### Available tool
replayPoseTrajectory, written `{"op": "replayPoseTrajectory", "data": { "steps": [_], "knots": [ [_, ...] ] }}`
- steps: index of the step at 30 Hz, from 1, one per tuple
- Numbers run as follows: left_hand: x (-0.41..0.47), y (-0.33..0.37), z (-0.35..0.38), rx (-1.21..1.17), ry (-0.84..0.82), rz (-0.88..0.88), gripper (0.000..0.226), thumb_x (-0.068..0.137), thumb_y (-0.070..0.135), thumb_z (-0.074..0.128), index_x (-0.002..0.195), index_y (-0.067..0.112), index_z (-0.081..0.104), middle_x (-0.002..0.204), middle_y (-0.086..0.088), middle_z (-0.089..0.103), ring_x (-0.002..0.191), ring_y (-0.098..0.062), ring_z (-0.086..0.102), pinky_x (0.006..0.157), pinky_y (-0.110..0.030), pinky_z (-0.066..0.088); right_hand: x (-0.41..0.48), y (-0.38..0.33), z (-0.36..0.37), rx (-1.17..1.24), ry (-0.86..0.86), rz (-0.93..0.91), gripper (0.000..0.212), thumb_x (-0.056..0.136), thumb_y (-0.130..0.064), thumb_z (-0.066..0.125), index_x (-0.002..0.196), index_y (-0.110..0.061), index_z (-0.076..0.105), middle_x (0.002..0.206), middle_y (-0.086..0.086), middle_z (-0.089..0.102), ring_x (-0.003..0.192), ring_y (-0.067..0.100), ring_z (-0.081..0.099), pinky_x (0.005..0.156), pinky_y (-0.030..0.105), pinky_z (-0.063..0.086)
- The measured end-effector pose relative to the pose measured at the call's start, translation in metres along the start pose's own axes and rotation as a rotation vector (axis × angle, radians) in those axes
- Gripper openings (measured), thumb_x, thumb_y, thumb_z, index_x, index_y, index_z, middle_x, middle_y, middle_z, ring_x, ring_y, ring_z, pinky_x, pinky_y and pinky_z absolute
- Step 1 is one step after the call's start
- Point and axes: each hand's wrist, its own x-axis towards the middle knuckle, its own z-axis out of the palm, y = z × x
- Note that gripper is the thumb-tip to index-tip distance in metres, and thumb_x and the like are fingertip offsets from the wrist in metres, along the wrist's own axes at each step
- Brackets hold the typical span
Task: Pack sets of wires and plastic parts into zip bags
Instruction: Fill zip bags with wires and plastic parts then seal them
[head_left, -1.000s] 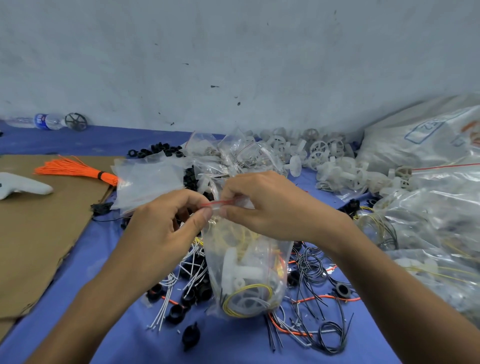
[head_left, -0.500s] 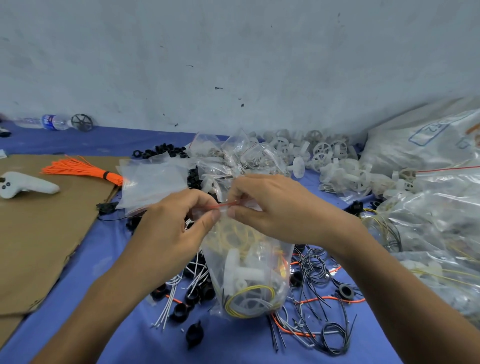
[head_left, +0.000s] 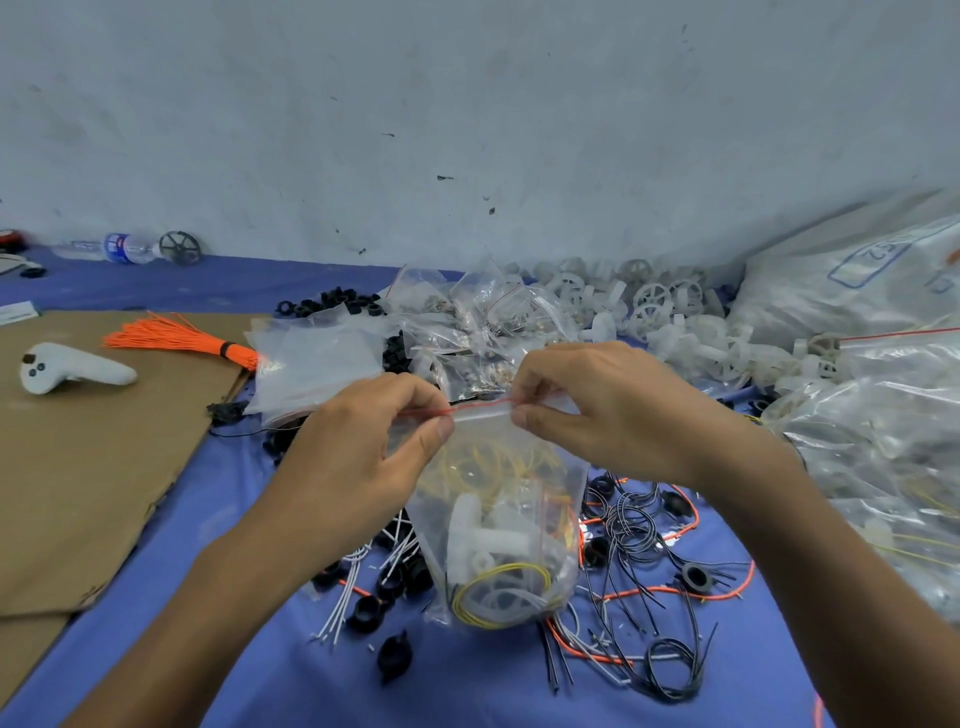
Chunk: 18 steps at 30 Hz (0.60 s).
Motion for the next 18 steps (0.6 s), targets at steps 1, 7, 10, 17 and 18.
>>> {"op": "replayPoseTrajectory", "data": {
  "steps": [1,7,10,17,18],
  "knots": [
    [-0.001,0.002,0.000,0.010,0.006,0.008,0.006,0.090,0.028,0.068,0.086,0.031,0.064,0.084,0.019,0.064,0.075,0.006,0.057,0.064,-0.008,0.039,-0.002,0.000,-0.001,-0.009,0.002,0.002,0.011,0.093,-0.042,0.055,0.096,-0.033,0.060,0.095,-0.018,0.063,0.093,0.007,0.057,0.082,0.039,0.050],
    [0.001,0.014,0.002,0.094,-0.001,0.083,0.007,0.089,0.037,0.067,0.094,0.032,0.065,0.090,0.020,0.063,0.091,0.000,0.056,0.076,-0.025,0.046,-0.010,-0.008,0.003,0.001,0.067,-0.066,0.010,0.094,-0.039,0.055,0.095,-0.029,0.059,0.095,-0.014,0.060,0.090,0.009,0.054,0.078,0.039,0.049],
    [0.003,0.017,0.005,0.163,-0.011,0.131,0.008,0.093,0.038,0.062,0.093,0.031,0.065,0.089,0.019,0.062,0.088,-0.003,0.054,0.076,-0.032,0.048,-0.013,-0.008,0.005,0.025,0.073,-0.052,0.013,0.094,-0.041,0.056,0.096,-0.029,0.060,0.096,-0.015,0.061,0.091,0.008,0.056,0.079,0.040,0.049],
    [0.006,0.017,-0.009,0.208,0.070,0.169,0.005,0.095,0.039,0.057,0.092,0.035,0.059,0.088,0.023,0.060,0.086,-0.005,0.054,0.074,-0.026,0.044,-0.023,0.004,-0.008,0.170,0.172,-0.046,0.009,0.093,-0.030,0.064,0.092,-0.022,0.066,0.082,-0.012,0.064,0.078,0.005,0.058,0.072,0.029,0.047],
    [0.007,0.018,-0.011,0.230,0.077,0.178,0.007,0.094,0.039,0.056,0.092,0.034,0.060,0.088,0.023,0.059,0.085,-0.007,0.054,0.074,-0.027,0.044,-0.023,0.002,-0.007,0.182,0.195,-0.050,0.008,0.092,-0.029,0.066,0.090,-0.022,0.066,0.080,-0.012,0.063,0.076,0.007,0.057,0.070,0.029,0.046]
  ]
}}
